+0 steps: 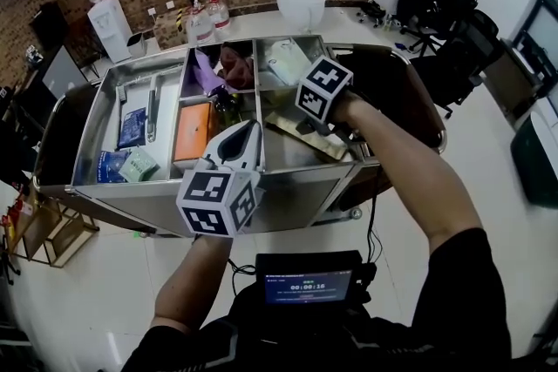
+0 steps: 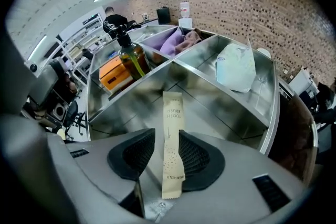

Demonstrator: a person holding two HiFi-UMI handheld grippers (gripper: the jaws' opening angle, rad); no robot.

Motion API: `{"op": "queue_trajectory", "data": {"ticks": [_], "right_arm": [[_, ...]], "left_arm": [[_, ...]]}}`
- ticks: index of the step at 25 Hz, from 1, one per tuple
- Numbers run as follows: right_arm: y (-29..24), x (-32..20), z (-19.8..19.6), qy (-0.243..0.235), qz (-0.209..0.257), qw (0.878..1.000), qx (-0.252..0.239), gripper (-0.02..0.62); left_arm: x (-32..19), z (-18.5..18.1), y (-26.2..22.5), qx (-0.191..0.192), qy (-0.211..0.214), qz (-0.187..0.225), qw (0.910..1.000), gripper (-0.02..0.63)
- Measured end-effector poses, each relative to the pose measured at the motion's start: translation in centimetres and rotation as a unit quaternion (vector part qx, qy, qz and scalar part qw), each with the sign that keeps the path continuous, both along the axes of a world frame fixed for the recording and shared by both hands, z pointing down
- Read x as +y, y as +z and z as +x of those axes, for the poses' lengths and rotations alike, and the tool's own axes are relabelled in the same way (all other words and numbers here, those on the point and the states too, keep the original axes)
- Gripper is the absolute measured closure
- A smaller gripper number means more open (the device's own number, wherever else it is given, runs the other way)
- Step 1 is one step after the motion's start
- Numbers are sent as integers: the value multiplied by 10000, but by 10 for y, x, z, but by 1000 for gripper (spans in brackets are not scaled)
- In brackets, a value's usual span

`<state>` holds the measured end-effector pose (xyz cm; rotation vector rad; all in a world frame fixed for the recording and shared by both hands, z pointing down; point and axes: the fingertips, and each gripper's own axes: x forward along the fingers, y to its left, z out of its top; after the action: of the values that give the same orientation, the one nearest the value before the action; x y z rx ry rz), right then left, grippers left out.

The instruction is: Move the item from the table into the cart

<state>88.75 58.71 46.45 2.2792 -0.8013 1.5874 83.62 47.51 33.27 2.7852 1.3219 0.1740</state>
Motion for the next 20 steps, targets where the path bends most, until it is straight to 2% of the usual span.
{"op": "queue_trajectory", "data": {"ticks": [12,13,14,17,20], "right_arm": [[-2,3,-11,18,162,9997,192,465],[-5,4,-10,39,211,9993,301,499],[-10,5,-9,70,283,9985,467,587],[-35,3,-6,234,837,9899,1121,591],[-64,1,-13,406,1564,9711,1757,591]], "left_arm": [[15,-12,0,23,36,19,10000,600],[15,-12,0,22,34,18,10000,600],[15,-13,0,18,36,18,10000,600],[15,-17,0,21,72,18,10000,600],[17,-21,-3,57,121,17,9999,600]]}}
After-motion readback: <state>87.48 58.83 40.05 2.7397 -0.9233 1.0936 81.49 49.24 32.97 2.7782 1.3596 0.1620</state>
